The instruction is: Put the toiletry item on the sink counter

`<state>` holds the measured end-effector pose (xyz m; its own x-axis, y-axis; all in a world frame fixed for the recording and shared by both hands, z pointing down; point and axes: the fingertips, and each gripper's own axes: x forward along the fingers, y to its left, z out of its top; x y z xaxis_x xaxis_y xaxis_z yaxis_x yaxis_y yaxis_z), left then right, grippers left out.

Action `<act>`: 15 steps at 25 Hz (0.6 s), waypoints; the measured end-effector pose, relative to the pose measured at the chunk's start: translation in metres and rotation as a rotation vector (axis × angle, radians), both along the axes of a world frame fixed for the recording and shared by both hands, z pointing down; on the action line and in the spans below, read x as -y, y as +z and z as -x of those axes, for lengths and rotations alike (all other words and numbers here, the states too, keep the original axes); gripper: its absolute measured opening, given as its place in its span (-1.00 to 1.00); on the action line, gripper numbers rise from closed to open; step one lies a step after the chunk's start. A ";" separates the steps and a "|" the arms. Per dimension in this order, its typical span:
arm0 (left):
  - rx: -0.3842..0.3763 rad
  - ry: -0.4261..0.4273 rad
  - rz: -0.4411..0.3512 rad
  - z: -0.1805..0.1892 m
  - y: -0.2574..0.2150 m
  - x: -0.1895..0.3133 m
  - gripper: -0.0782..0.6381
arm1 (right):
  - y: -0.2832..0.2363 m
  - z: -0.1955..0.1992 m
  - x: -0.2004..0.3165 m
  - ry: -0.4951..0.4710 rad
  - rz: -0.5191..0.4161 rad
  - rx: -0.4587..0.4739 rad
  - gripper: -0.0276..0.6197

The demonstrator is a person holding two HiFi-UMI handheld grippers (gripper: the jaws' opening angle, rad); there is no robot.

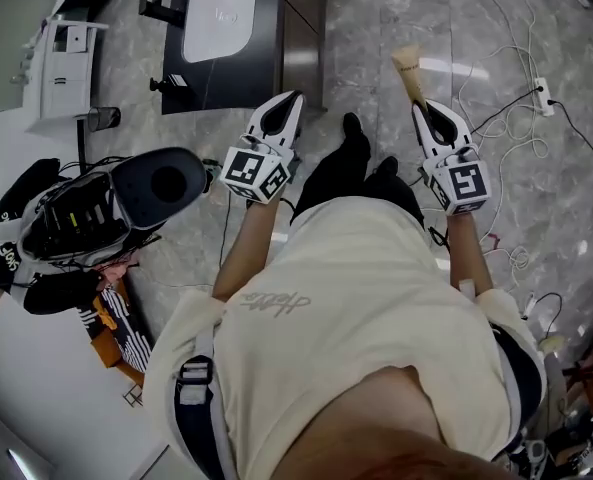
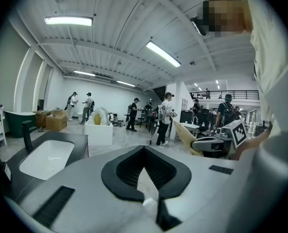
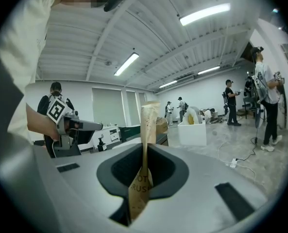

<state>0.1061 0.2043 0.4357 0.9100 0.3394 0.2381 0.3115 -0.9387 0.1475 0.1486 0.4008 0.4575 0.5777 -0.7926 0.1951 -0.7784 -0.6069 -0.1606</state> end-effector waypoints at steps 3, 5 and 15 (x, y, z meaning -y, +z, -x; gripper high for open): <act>0.005 0.021 0.012 -0.015 0.008 -0.001 -0.77 | 0.002 -0.011 0.006 0.000 0.001 -0.001 -0.85; 0.010 0.035 0.024 -0.027 0.015 0.000 -0.77 | 0.001 -0.018 0.008 0.005 0.011 -0.012 -0.85; -0.041 0.085 0.088 -0.107 0.020 -0.003 -0.77 | 0.006 -0.068 0.001 0.065 0.068 -0.013 -0.85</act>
<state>0.2134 0.2075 0.4562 0.8853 0.4338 0.1673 0.3970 -0.8926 0.2138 0.2162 0.4002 0.4633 0.6302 -0.7385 0.2397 -0.7389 -0.6653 -0.1072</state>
